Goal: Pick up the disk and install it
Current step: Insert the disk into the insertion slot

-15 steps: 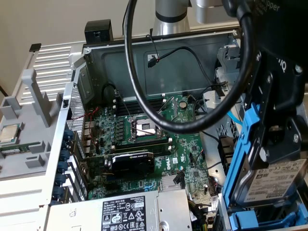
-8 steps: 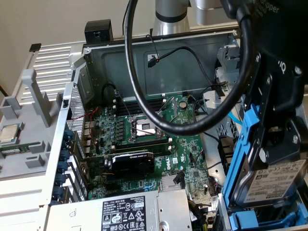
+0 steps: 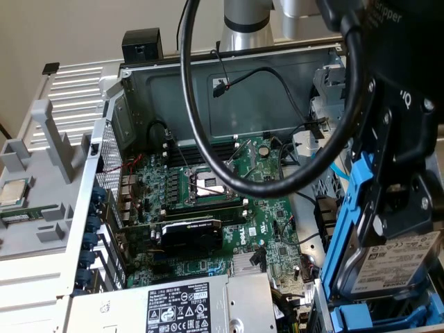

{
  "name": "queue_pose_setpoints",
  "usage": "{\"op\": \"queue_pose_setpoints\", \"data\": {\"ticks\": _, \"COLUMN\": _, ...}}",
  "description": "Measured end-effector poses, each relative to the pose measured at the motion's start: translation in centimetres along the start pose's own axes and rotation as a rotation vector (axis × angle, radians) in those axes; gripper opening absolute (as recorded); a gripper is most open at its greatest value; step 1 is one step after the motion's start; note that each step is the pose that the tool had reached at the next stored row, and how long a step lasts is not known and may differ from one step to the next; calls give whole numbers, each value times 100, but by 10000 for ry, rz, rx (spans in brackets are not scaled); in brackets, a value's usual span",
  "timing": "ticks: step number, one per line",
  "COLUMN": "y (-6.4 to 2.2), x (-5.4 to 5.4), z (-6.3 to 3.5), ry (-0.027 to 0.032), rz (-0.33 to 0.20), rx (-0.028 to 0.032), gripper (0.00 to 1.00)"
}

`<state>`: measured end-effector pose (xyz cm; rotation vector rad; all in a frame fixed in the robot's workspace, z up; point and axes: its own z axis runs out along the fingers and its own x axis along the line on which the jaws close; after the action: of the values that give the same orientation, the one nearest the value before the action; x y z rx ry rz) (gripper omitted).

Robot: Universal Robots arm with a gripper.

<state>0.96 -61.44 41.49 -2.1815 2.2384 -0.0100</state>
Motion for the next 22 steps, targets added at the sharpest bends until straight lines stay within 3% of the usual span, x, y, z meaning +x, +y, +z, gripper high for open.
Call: {"op": "queue_pose_setpoints", "data": {"ticks": 22, "y": -5, "x": 0, "z": 54, "ry": 2, "rz": -1, "rx": -44, "gripper": 37}}
